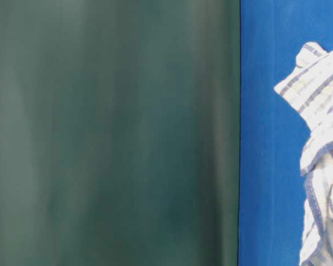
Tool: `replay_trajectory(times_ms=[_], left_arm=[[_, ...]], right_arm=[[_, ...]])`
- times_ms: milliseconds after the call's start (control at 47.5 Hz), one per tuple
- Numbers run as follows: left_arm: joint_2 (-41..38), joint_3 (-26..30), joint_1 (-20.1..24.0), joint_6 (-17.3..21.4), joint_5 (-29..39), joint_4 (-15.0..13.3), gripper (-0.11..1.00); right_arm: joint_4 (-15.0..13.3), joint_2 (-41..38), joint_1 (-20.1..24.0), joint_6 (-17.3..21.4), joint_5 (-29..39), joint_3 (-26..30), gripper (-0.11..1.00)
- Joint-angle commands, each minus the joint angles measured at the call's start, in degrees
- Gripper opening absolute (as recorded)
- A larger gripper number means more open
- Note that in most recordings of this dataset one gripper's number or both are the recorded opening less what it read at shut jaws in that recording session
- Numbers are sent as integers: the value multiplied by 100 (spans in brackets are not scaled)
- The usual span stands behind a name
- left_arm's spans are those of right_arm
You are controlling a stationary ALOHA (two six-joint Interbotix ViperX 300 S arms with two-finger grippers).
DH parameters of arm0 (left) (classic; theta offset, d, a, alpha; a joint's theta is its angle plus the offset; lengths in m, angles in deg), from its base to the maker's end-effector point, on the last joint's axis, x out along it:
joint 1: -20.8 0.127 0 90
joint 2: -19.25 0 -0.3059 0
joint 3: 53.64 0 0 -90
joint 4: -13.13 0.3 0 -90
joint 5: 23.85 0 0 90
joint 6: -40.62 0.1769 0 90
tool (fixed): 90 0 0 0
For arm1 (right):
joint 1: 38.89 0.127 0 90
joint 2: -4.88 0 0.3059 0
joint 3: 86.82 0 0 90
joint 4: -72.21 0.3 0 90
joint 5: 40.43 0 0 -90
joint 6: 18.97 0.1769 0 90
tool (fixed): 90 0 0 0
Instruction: Lift the towel with both arms.
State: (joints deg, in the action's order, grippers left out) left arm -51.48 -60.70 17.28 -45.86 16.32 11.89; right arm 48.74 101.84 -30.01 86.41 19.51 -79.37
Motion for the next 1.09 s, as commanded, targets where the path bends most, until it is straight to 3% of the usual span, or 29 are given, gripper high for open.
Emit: replay_trajectory(times_ms=[0,189,589,820,1073], left_arm=[[-62,-105,-53,-18,-53,-18,93],[-413,-677,-272,-176,-343,-26,93],[-1441,-1811,-888,-694,-1951,-35,93],[-2320,-2241,-1099,-967,-2988,-35,93],[-3305,-2206,-1310,-984,-3410,-35,93]], right_arm=[[26,9,18,35,-62,-123,70],[185,-176,105,264,-352,-659,70],[967,-905,246,527,-2505,-2171,70],[1134,-1600,272,519,-3322,-2549,70],[1195,-2399,334,527,-3788,-2593,70]])
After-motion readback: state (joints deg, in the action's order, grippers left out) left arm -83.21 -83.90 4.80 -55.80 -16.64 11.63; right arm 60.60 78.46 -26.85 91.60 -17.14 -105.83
